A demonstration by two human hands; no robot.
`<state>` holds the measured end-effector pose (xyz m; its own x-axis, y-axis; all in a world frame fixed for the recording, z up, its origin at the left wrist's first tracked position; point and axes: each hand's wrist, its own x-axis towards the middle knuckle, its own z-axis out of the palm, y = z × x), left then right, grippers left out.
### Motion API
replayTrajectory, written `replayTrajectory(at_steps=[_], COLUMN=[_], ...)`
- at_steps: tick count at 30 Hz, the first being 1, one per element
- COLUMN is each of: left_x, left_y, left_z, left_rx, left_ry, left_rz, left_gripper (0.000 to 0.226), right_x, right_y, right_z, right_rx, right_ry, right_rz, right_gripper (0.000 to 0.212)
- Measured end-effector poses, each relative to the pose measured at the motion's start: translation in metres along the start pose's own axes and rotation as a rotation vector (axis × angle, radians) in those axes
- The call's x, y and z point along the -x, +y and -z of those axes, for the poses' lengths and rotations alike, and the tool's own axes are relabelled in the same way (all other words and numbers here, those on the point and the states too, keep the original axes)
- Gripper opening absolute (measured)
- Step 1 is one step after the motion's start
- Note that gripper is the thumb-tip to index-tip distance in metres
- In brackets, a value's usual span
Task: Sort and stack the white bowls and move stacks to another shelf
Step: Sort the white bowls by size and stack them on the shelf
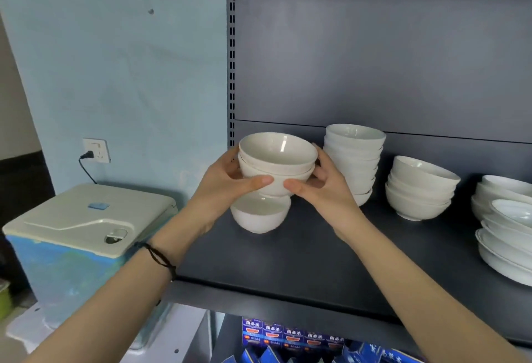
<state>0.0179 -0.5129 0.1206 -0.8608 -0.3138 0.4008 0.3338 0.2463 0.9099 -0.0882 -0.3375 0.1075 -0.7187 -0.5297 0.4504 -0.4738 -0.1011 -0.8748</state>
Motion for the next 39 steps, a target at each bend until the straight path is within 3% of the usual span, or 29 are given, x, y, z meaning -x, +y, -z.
replayTrajectory(at_steps=[5,9,12,15,19,27,30,35,39], left_x=[-0.005,-0.006,-0.006,-0.002,0.003,0.009,0.01,0.009,0.011], left_y=[-0.03,-0.047,-0.056,-0.07,-0.078,-0.08,-0.078,-0.078,-0.077], left_z=[0.015,0.018,0.013,0.005,0.002,-0.005,-0.007,-0.009,-0.009], left_rx=[-0.059,-0.058,-0.005,0.052,0.036,0.013,0.024,-0.002,0.007], left_ry=[0.056,0.046,0.074,0.11,0.187,0.05,0.047,0.053,0.056], left_rz=[0.083,0.113,0.104,0.095,0.08,0.082,0.083,0.029,-0.007], left_gripper=[0.069,0.061,0.062,0.073,0.096,0.089,0.097,0.064,0.069], right_x=[-0.014,-0.012,-0.01,-0.007,-0.003,0.002,0.006,0.006,0.009], right_y=[0.027,0.044,0.053,0.06,0.061,0.064,0.066,0.07,0.066], right_z=[-0.02,-0.025,-0.024,-0.022,-0.021,-0.024,-0.03,-0.033,-0.031], right_rx=[0.016,0.067,0.076,0.058,0.059,-0.056,-0.013,0.0,0.029], right_ry=[-0.06,-0.049,-0.042,-0.063,-0.106,-0.182,-0.206,-0.122,-0.086], right_rz=[-0.04,-0.02,-0.024,-0.062,-0.062,-0.105,-0.088,-0.062,-0.026], right_gripper=[0.1,0.087,0.088,0.099,0.093,0.111,0.12,0.121,0.121])
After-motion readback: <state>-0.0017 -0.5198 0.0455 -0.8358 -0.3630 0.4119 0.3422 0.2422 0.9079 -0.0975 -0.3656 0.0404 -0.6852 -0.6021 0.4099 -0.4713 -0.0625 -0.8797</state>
